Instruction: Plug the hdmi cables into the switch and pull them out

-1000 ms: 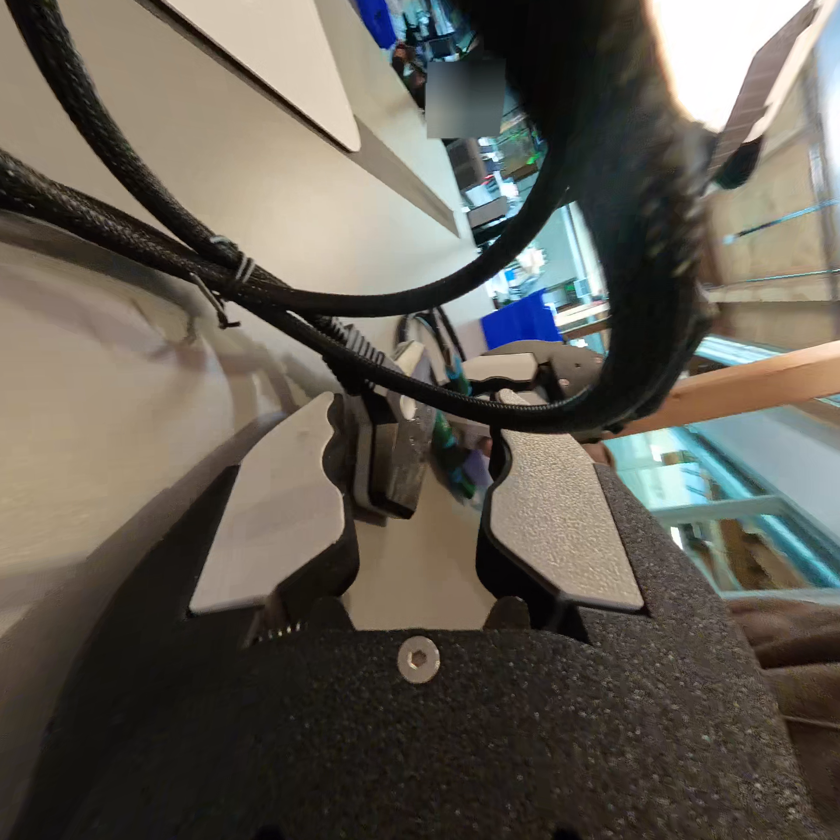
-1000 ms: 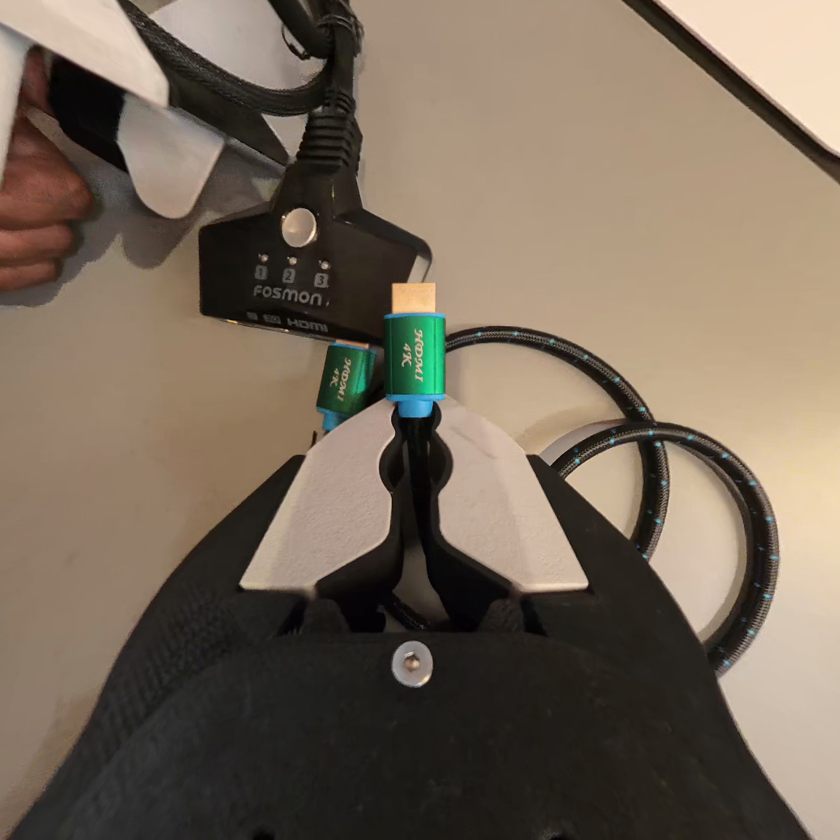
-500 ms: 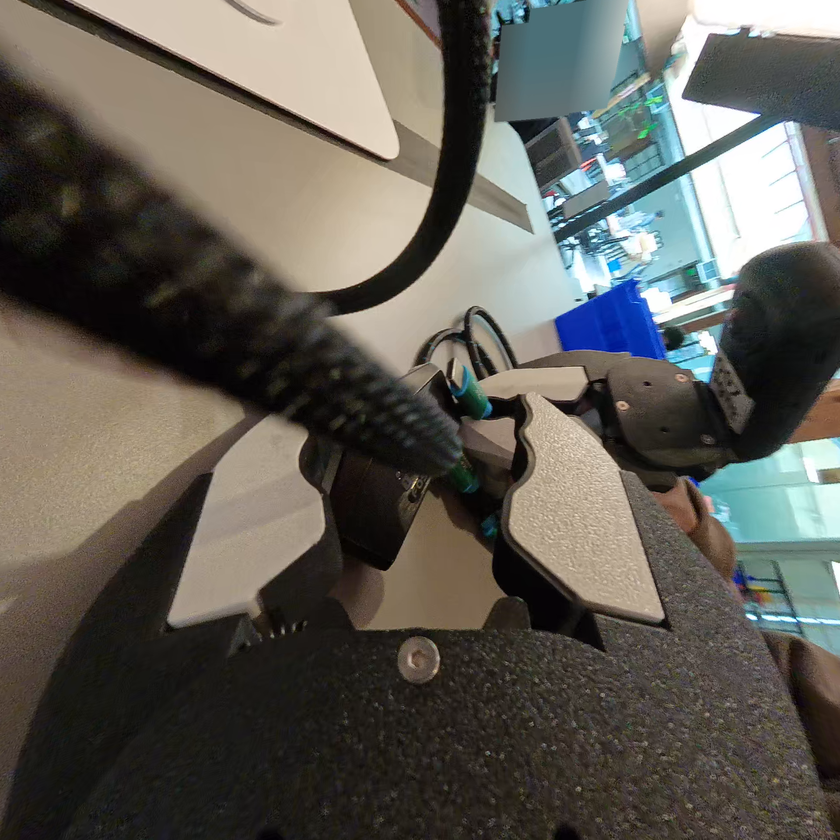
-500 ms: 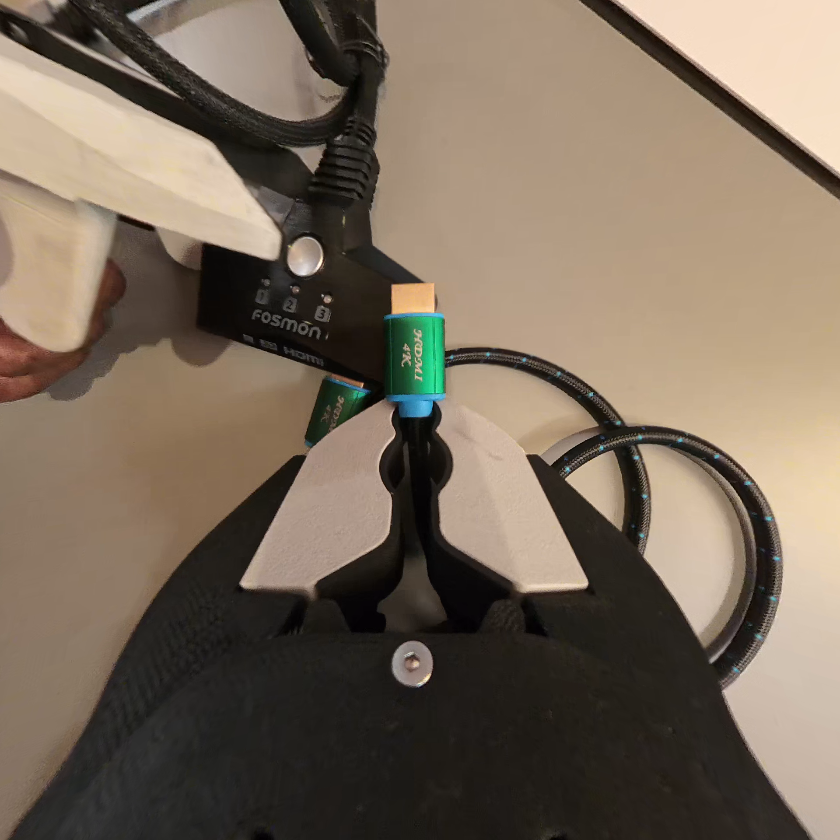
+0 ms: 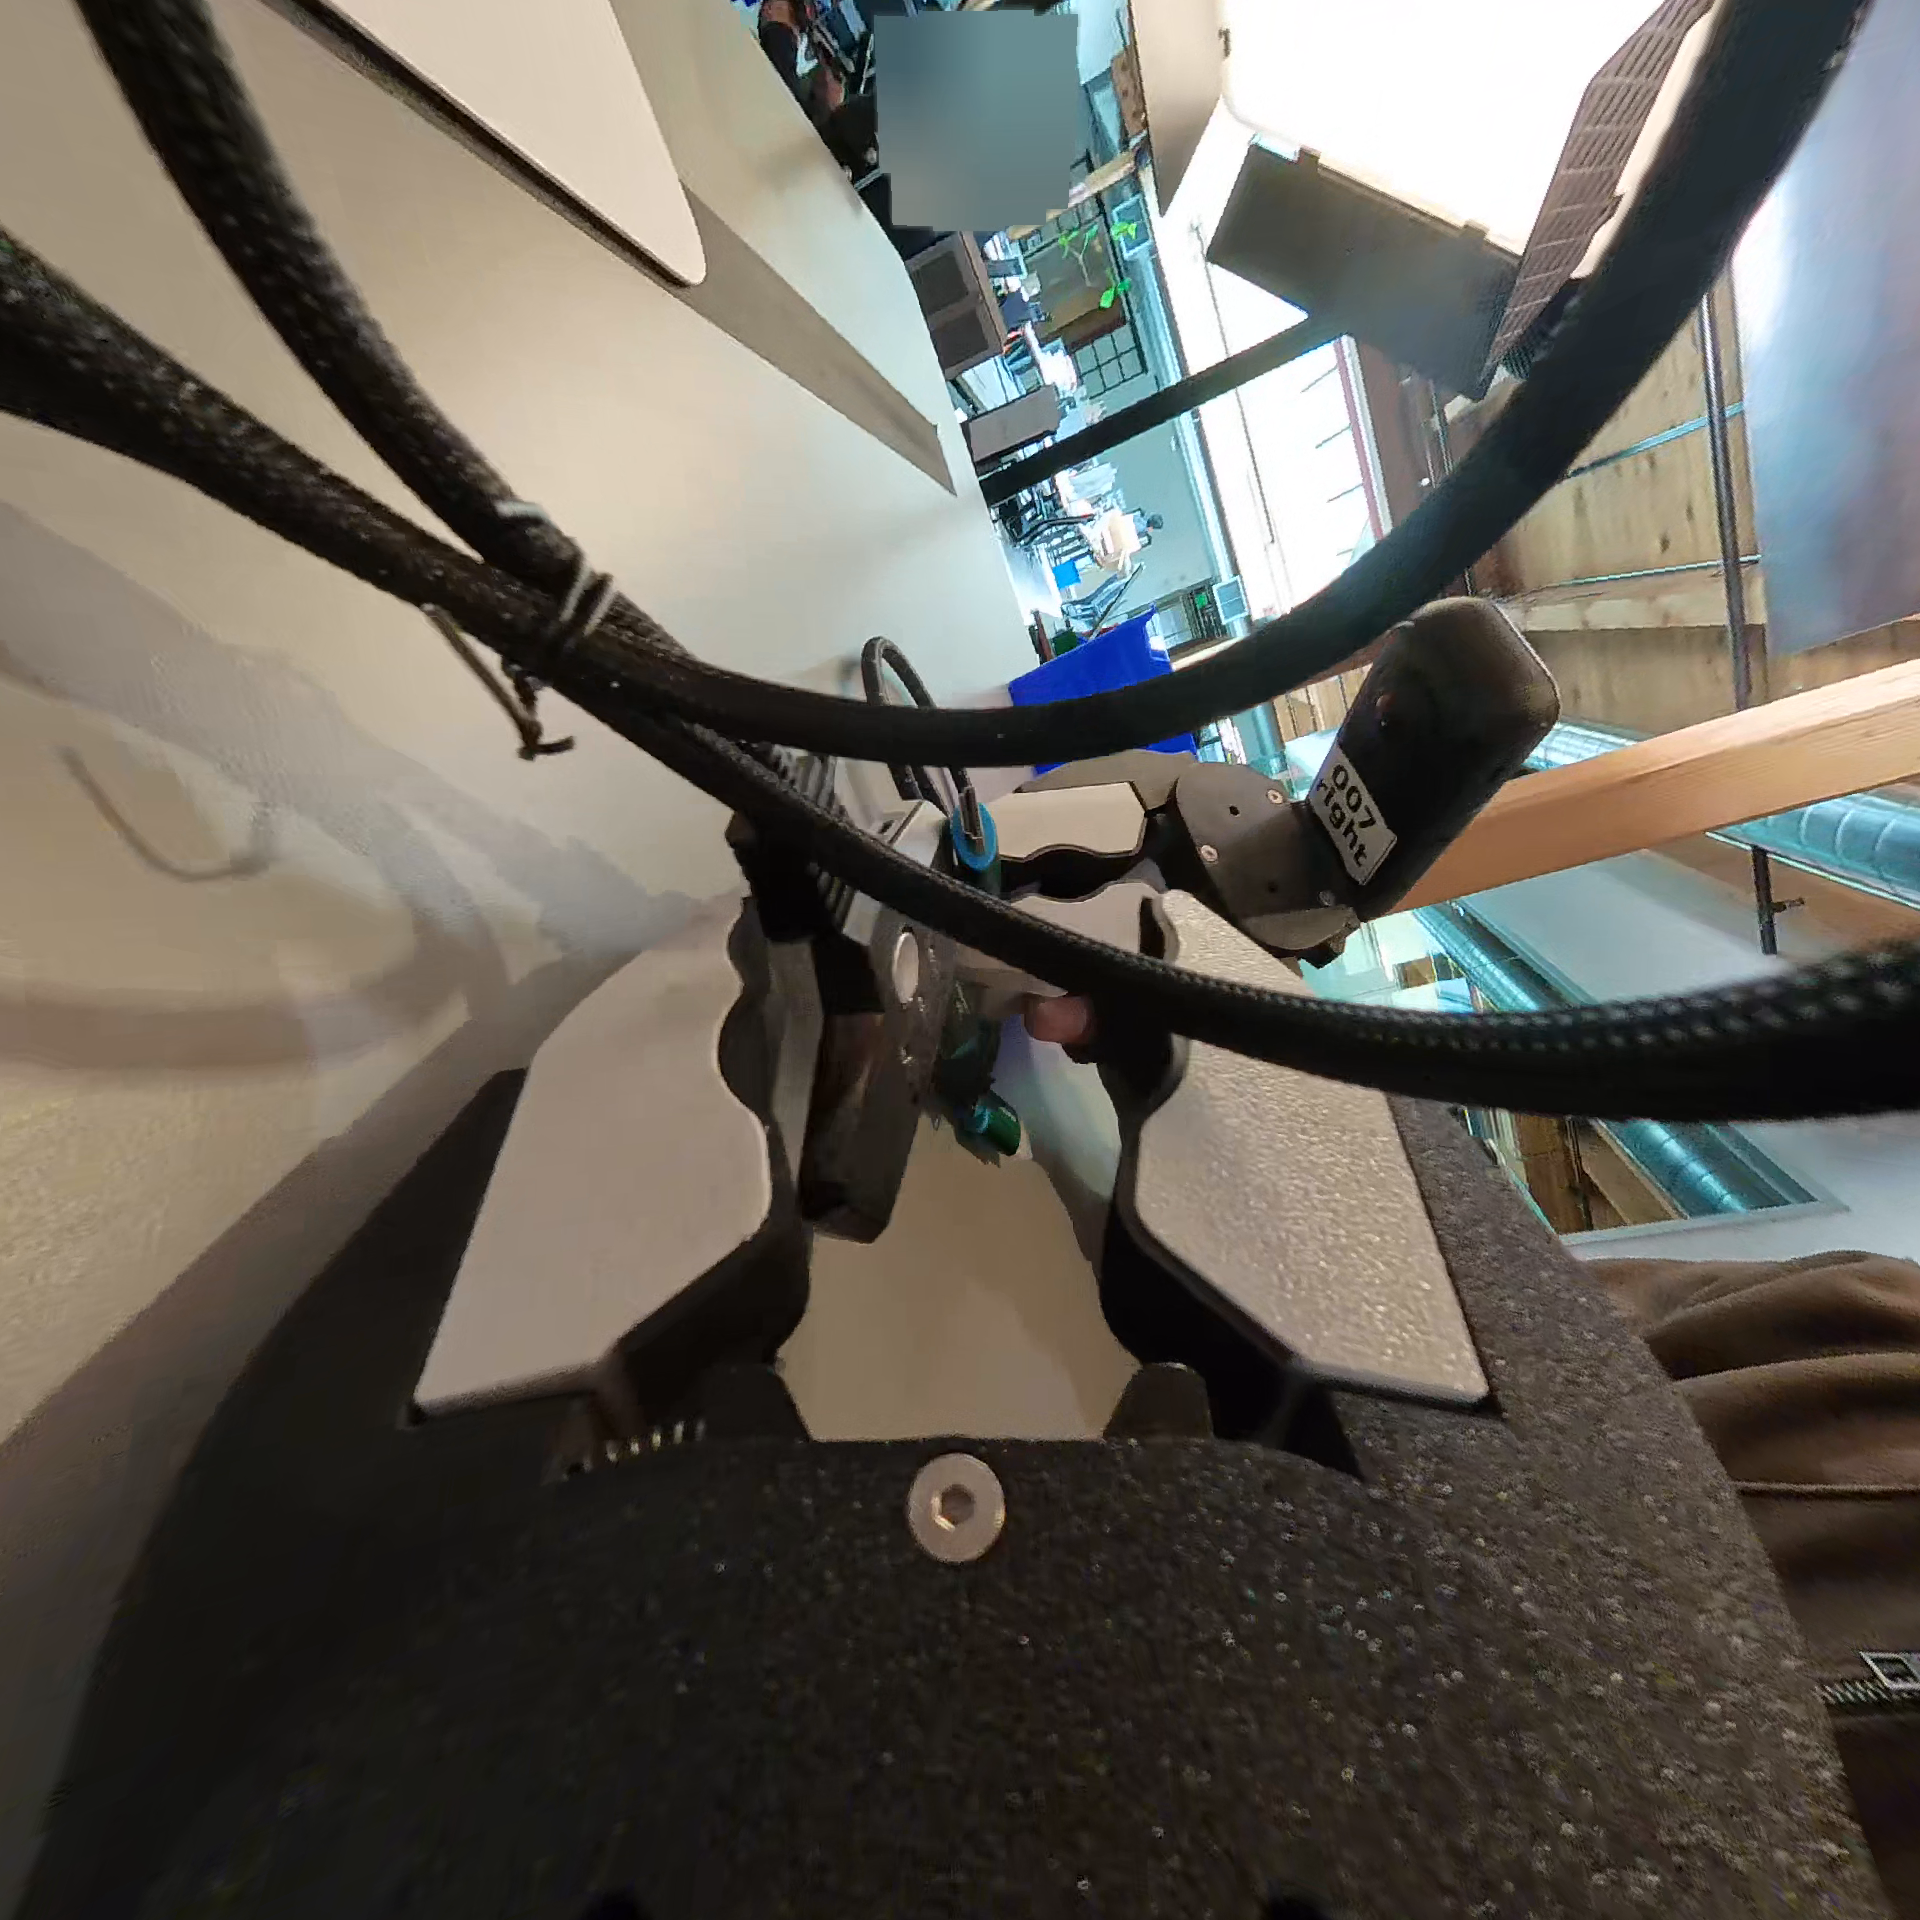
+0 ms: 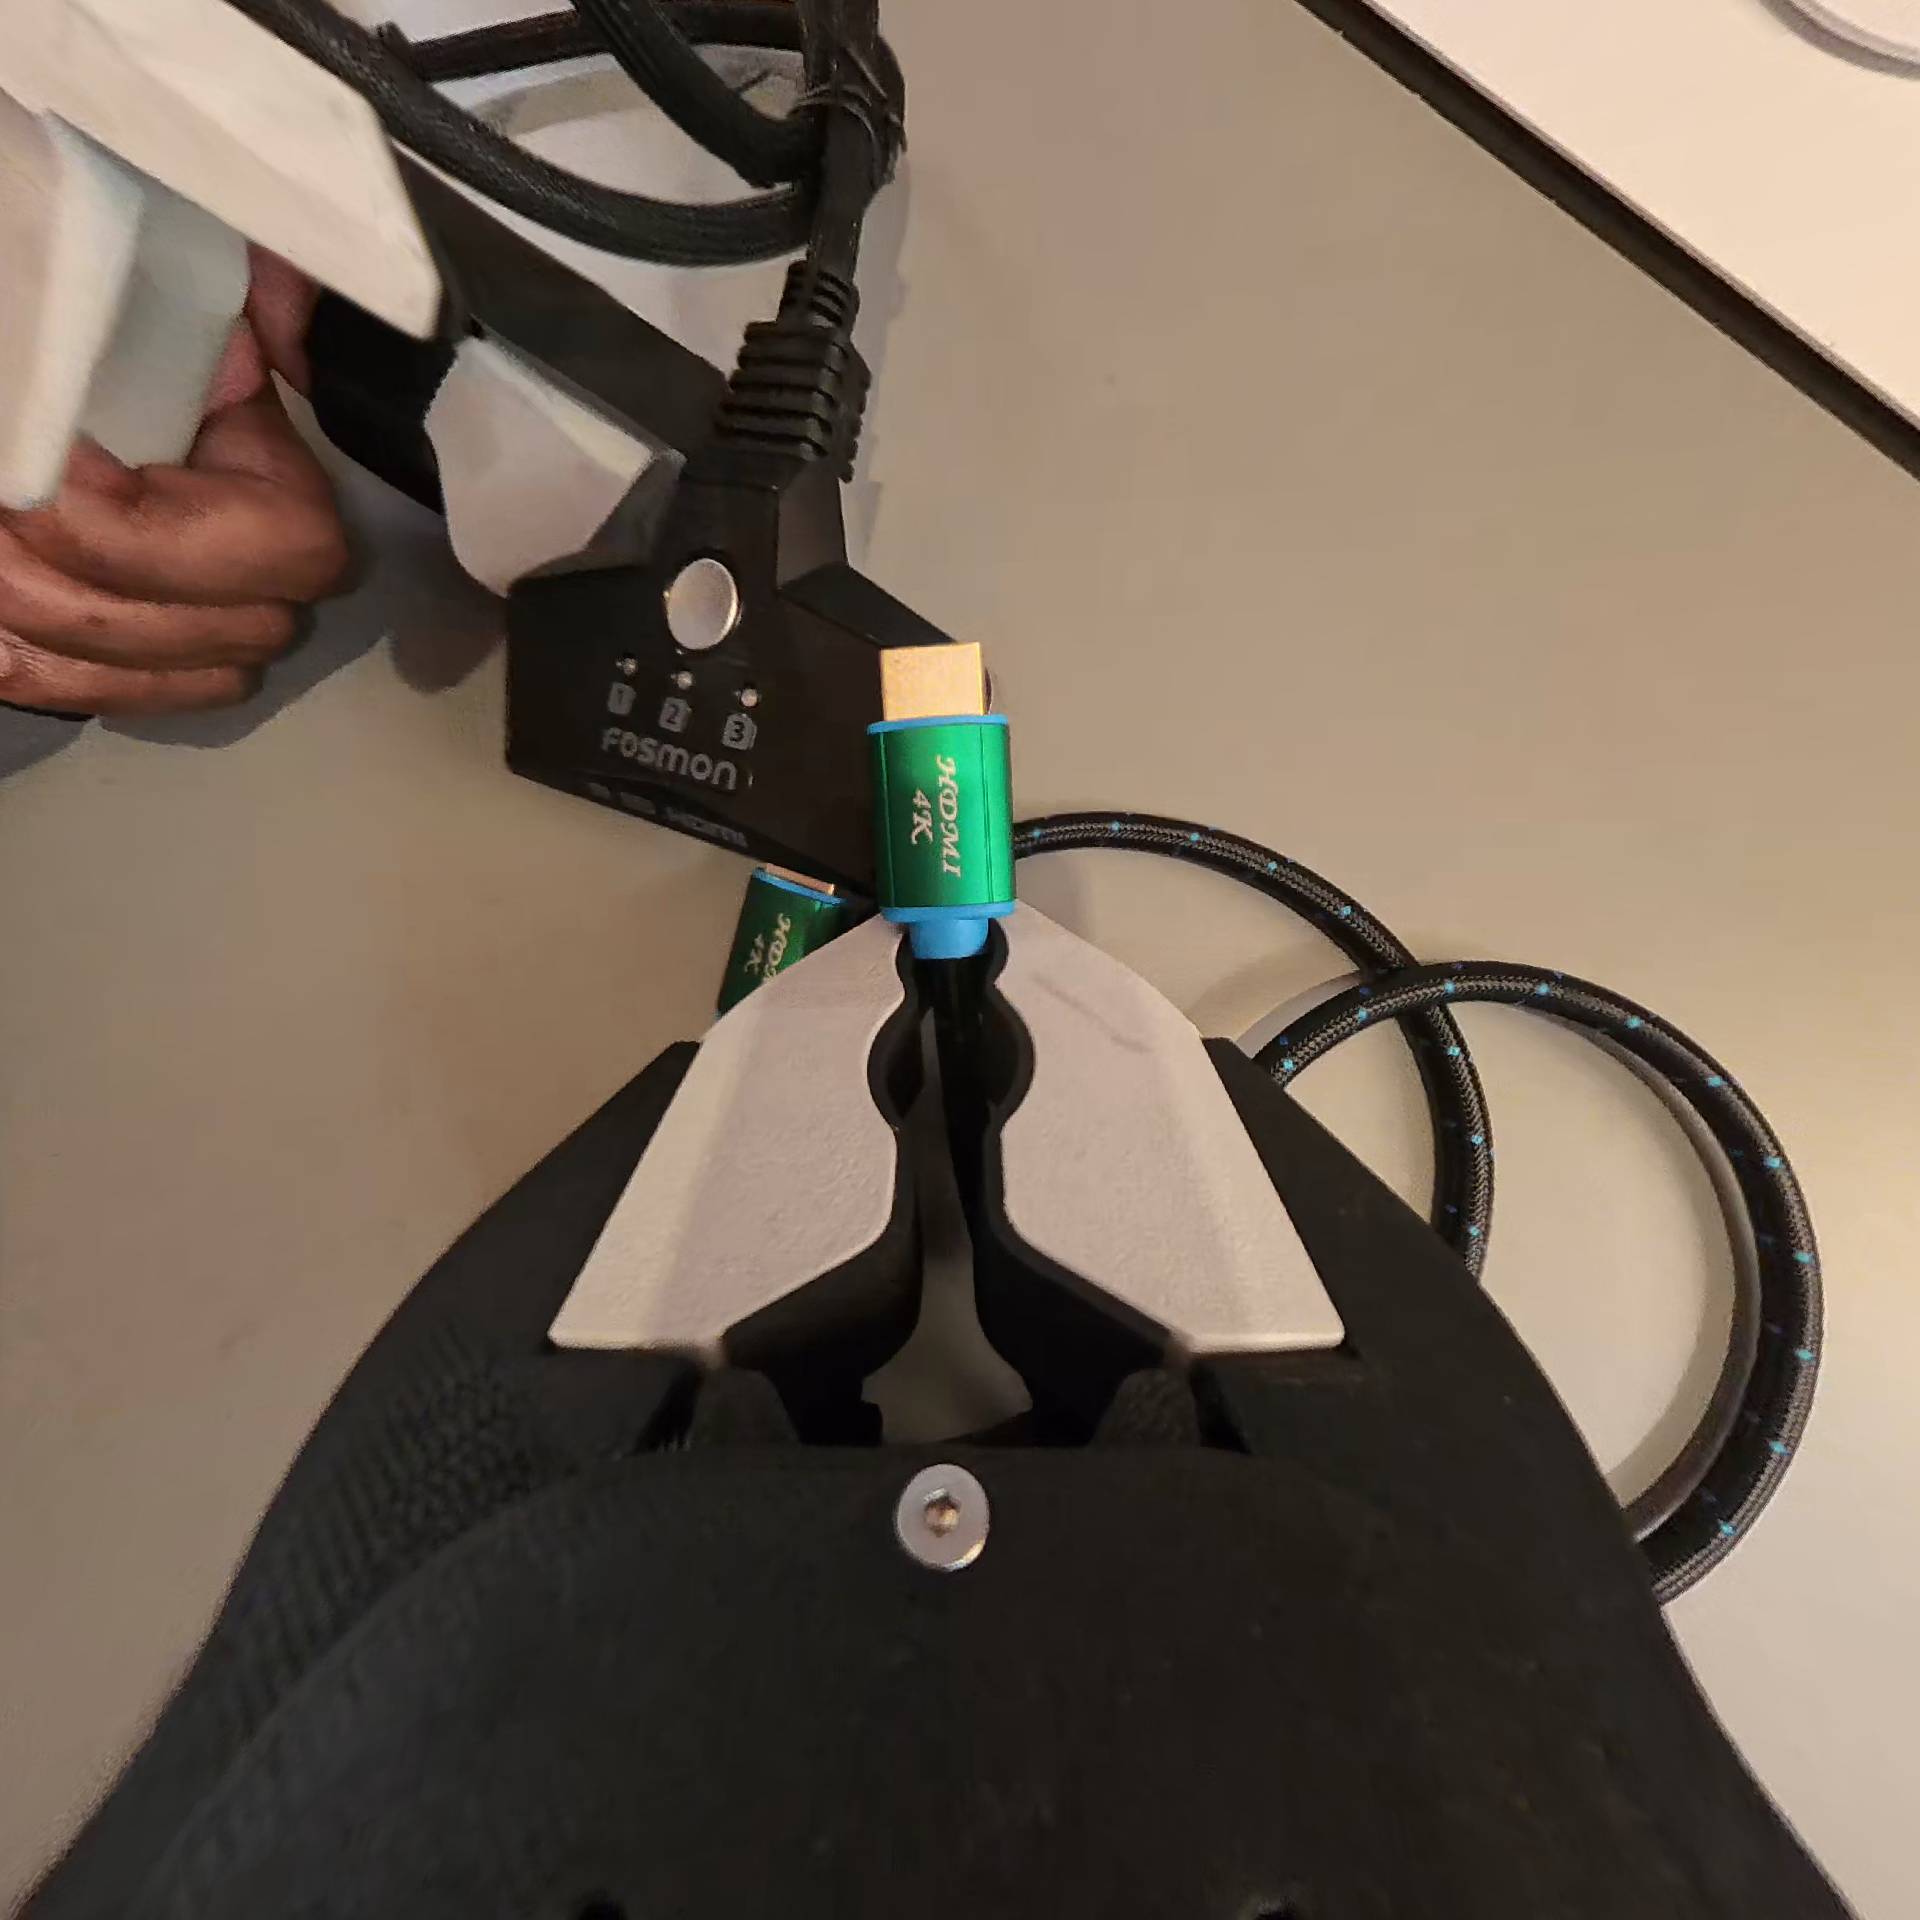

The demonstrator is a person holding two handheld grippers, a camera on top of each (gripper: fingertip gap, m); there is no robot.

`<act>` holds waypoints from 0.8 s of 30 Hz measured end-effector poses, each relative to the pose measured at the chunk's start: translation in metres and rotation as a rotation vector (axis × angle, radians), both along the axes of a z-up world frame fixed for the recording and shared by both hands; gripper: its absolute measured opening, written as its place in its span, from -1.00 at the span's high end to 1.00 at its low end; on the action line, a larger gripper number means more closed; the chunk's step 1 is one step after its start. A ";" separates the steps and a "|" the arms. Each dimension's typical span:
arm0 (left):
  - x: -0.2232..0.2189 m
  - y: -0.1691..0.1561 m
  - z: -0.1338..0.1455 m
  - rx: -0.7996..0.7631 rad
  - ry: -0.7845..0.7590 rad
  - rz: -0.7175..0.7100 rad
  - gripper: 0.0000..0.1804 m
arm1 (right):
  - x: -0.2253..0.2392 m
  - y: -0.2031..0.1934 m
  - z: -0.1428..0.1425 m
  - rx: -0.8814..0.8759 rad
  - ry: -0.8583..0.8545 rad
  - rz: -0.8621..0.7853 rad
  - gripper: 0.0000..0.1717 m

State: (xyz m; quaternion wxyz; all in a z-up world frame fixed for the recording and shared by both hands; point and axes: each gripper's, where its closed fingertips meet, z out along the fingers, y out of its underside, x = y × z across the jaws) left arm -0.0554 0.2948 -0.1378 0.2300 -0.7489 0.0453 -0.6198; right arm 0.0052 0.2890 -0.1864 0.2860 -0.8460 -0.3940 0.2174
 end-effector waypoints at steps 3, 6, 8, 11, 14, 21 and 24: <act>-0.002 -0.002 0.011 0.006 -0.091 -0.025 0.19 | 0.000 0.000 0.003 0.008 0.026 0.012 0.95; -0.009 -0.005 0.030 0.027 -0.250 -0.049 0.35 | -0.004 -0.002 0.017 0.009 0.138 0.043 0.94; -0.010 -0.006 0.039 0.039 -0.320 -0.058 0.45 | -0.008 -0.005 0.026 -0.001 0.213 0.066 0.95; -0.007 -0.004 0.033 0.063 -0.242 -0.032 0.45 | -0.009 -0.005 0.025 0.015 0.199 0.075 0.95; -0.004 -0.004 0.023 0.073 -0.144 -0.024 0.35 | -0.009 -0.007 0.020 0.030 0.162 0.091 0.95; -0.008 -0.010 0.049 0.087 -0.377 -0.066 0.50 | -0.009 -0.005 0.036 0.034 0.280 0.094 0.94; -0.004 -0.008 0.040 0.121 -0.262 -0.042 0.53 | -0.007 -0.004 0.033 0.049 0.256 0.093 0.94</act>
